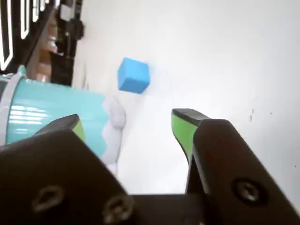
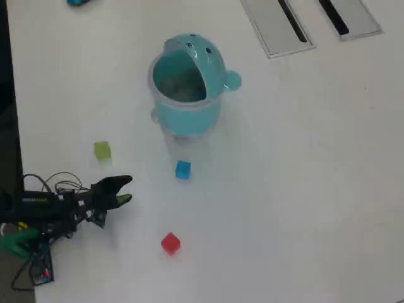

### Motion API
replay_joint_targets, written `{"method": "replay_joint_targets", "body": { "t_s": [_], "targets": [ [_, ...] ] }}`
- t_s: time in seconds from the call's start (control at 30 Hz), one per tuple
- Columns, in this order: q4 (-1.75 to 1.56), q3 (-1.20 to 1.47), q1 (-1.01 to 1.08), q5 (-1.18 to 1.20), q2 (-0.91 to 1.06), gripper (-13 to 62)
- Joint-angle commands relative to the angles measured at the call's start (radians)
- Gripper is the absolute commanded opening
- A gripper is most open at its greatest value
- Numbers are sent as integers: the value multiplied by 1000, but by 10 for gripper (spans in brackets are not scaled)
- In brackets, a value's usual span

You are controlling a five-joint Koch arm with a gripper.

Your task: Grasp RGB lego blocks and put them in the bin one by one.

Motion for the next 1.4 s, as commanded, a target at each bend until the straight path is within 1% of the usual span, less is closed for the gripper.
{"method": "replay_joint_targets", "body": {
  "t_s": [0.0, 0.07, 0.23, 0.5, 0.57, 0.7, 0.77, 1.03, 1.17, 1.37],
  "targets": [
    [-130, 52, 11, -109, 72, 338],
    [-164, 51, 29, -176, 72, 338],
    [-206, 52, 44, -258, 72, 339],
    [-206, 43, 60, -313, 72, 339],
    [-221, 31, 67, -407, 72, 339],
    [-238, 25, 69, -767, 72, 344],
    [-241, 40, 61, -848, 72, 342],
    [-336, 49, 91, -887, 72, 344],
    [-325, 37, 121, -1049, 72, 338],
    [-319, 35, 184, -1072, 72, 339]
  ]
}}
